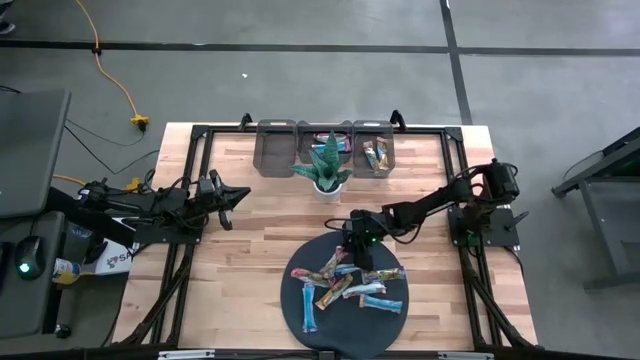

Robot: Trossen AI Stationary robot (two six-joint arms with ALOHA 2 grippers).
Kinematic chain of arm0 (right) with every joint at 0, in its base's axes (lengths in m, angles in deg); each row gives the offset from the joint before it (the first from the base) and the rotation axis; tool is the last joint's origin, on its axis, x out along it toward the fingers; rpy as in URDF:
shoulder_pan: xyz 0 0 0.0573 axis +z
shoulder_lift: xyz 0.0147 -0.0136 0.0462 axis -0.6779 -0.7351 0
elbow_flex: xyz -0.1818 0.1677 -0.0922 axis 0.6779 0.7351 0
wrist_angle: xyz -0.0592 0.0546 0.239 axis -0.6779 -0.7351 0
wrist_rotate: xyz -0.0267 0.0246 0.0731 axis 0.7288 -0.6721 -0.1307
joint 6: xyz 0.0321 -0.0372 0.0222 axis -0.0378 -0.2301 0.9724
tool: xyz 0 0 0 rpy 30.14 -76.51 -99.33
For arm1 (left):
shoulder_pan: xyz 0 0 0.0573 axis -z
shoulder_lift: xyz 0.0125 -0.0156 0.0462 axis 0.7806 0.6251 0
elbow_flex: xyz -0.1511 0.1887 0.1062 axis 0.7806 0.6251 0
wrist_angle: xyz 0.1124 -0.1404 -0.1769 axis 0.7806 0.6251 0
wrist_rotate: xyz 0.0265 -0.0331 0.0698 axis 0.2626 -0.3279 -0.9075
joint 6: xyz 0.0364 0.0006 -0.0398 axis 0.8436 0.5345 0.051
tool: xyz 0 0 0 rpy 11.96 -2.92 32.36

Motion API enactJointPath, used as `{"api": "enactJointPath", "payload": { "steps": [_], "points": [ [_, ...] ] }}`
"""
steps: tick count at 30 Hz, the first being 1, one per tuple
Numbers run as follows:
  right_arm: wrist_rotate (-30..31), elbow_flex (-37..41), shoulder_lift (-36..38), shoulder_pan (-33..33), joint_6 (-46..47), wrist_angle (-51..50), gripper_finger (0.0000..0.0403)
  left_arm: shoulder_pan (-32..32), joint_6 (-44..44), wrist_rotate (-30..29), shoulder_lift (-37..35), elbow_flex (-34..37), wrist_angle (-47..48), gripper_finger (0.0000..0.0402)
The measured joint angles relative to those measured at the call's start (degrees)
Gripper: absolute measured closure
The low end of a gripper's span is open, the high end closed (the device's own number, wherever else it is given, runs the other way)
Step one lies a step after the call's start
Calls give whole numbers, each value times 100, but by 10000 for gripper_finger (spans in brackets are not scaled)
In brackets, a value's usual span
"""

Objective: Pick and place Granola Bars by type
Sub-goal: Put the red granola bar into the middle black bin

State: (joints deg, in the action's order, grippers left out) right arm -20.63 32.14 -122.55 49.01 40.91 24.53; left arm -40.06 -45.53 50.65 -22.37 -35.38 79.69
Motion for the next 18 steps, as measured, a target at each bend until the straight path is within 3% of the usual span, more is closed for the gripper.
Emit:
{"api": "enactJointPath", "payload": {
  "steps": [6,18],
  "points": [
    [32,0,0,-2,34,-28,399,2,1,-1,1,0,0,400],
    [168,0,0,-93,440,-81,402,2,0,-2,0,-2,0,400]
  ]
}}
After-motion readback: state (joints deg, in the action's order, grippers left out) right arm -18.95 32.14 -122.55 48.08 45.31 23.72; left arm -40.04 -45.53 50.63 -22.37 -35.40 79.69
